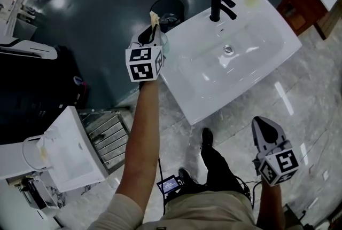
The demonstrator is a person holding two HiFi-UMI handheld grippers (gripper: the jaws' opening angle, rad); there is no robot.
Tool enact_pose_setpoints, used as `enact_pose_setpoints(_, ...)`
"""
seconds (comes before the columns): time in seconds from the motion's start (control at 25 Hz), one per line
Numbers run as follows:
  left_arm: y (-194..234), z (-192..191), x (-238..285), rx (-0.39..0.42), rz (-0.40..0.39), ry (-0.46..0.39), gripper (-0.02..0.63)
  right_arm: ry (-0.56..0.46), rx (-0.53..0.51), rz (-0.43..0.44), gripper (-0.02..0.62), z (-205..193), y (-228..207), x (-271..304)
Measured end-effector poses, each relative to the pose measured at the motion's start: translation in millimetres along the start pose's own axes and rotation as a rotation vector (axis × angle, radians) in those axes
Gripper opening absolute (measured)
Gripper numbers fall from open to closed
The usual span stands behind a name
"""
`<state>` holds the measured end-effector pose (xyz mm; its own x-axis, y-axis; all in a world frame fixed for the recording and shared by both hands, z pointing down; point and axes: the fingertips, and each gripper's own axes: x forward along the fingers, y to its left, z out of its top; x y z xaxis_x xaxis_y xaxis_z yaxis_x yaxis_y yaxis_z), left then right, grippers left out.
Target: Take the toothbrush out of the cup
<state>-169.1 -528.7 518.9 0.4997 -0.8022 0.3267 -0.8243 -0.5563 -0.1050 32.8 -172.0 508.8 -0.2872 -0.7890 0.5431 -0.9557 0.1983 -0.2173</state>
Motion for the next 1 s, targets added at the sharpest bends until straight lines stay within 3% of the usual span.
enact_pose_setpoints(0.32, -0.2, 92.8, -73.4, 0.034, -0.004, -0.166, 0.029, -0.075, -0.043, 0.024, 0.005, 30.4, 28.4, -17.8)
enact_pose_setpoints(0.64, -16.4, 187.6, -221.6, 0.114, -0.043, -0.342, 0.029, -0.152, -0.102, 0.062, 0.005, 55.4, 94.6, -63.8)
enact_pose_setpoints(0.8, -34.2, 209.0, -319.0, 0.162, -0.074, -0.407, 0.029, -0.204, -0.139, 0.096, 0.005, 65.6, 135.9, -88.2)
enact_pose_setpoints(1.0, -76.4, 194.4, -441.6, 0.205, -0.151, -0.443, 0.029, -0.269, -0.192, 0.129, 0.005, 80.0, 187.3, -120.2)
